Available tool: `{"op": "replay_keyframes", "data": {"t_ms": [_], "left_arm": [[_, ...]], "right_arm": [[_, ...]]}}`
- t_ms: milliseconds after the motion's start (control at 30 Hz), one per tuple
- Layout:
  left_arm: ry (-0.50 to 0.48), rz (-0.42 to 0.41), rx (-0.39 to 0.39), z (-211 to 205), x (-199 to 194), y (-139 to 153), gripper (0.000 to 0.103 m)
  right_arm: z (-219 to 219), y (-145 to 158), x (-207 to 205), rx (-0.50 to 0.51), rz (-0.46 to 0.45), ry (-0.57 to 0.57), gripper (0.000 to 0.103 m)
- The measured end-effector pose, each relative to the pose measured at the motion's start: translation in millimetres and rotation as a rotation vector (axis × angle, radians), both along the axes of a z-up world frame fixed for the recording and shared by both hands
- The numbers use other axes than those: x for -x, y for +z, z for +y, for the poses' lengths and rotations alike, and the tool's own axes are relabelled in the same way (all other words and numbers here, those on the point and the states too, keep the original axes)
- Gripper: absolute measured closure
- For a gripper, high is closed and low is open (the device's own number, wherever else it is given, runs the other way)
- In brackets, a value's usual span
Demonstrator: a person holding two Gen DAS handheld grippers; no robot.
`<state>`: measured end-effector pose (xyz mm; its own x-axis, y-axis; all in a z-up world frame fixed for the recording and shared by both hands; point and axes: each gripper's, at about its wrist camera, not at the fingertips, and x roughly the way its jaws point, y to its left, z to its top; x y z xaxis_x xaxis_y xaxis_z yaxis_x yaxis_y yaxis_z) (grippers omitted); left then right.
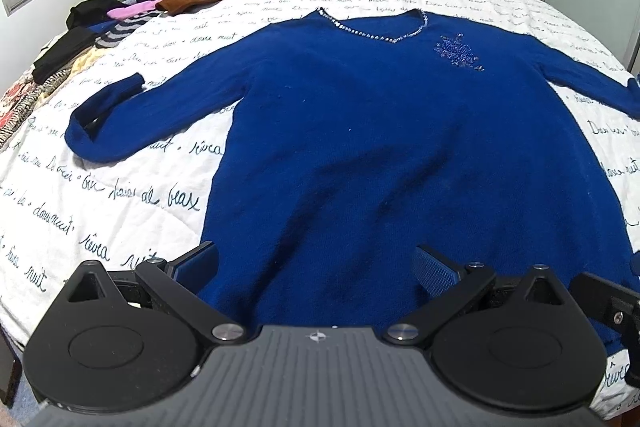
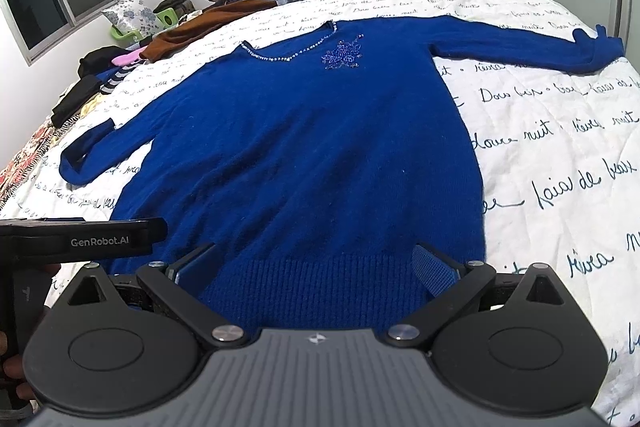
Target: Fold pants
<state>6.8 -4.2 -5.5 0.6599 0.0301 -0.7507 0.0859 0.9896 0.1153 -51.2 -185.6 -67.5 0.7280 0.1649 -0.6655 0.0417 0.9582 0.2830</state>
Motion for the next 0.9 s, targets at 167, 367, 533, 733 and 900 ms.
{"op": "replay_keyframes", "data": {"t_ms": [167, 367, 533, 733, 900], "left_arm": [[-0.032, -0.030, 0.022, -2, -7, 6, 0.001], [-0.058, -0.075, 0.053, -12, -28, 16, 0.002], [-0.081, -0.067, 0.087, -24, -52, 18, 0.004], [-0.186, -0.039, 0.068, -49, -75, 16, 0.003], [-0.195, -0.019, 0.071, -62, -93, 12, 0.003]], "right_arm": [[-11, 8, -3, 0.050, -0.133, 0.016, 0.000], [-53, 14, -22, 0.069, -0.229, -0.038, 0.000], [-135, 7, -53, -0.136, -0.193, -0.140, 0.000], [-219, 0, -84, 0.001, -0.186, -0.361, 0.000], [-284, -3, -128, 0.235, -0.196, -0.560, 0.002]]}}
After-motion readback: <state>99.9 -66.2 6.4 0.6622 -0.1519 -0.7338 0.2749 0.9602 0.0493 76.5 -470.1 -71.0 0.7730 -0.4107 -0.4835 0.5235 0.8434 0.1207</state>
